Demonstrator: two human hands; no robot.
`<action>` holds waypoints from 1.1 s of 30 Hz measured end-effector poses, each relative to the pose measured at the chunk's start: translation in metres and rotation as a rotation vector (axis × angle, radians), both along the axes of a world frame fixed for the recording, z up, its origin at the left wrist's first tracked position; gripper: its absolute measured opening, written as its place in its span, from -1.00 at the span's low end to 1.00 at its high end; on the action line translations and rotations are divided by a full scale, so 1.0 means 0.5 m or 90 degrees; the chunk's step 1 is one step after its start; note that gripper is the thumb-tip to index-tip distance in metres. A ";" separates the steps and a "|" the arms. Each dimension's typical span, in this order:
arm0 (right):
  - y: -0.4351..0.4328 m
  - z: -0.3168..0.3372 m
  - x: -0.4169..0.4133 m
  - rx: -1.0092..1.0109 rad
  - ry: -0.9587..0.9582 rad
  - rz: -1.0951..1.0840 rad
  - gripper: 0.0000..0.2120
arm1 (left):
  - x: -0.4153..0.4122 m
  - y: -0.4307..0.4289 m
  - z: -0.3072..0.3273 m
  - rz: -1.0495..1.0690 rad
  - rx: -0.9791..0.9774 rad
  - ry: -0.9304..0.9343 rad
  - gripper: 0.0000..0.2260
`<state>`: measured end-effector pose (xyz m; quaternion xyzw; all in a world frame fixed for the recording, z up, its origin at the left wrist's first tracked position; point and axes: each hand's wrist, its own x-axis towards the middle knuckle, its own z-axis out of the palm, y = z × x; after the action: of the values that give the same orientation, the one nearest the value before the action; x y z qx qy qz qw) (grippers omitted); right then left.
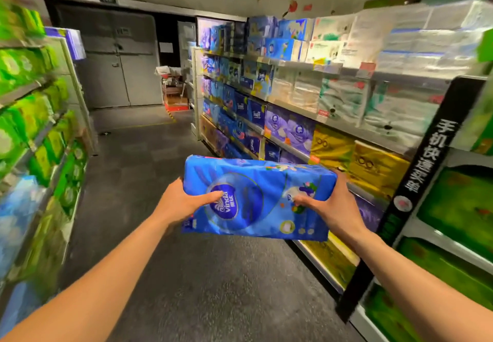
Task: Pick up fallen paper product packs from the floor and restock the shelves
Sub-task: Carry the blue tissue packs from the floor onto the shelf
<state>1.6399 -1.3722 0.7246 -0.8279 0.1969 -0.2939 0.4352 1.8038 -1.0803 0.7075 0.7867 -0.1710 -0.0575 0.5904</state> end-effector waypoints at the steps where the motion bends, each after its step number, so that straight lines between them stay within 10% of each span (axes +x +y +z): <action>1: -0.028 -0.012 0.061 0.006 -0.001 0.001 -0.23 | 0.061 -0.030 -0.007 -0.004 -0.003 -0.001 -0.61; 18: -0.348 0.059 1.184 -0.087 0.015 0.043 -0.19 | 1.128 -0.302 0.036 0.034 -0.002 0.033 -0.32; 33: -0.627 0.136 1.919 -0.077 -0.061 -0.131 -0.11 | 2.059 -0.723 0.169 -0.199 -0.029 -0.165 -0.61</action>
<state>2.5996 -1.6858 0.7927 -0.8130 0.2420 -0.3877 0.3608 2.8330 -1.4417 0.7919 0.7381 -0.3665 -0.0431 0.5648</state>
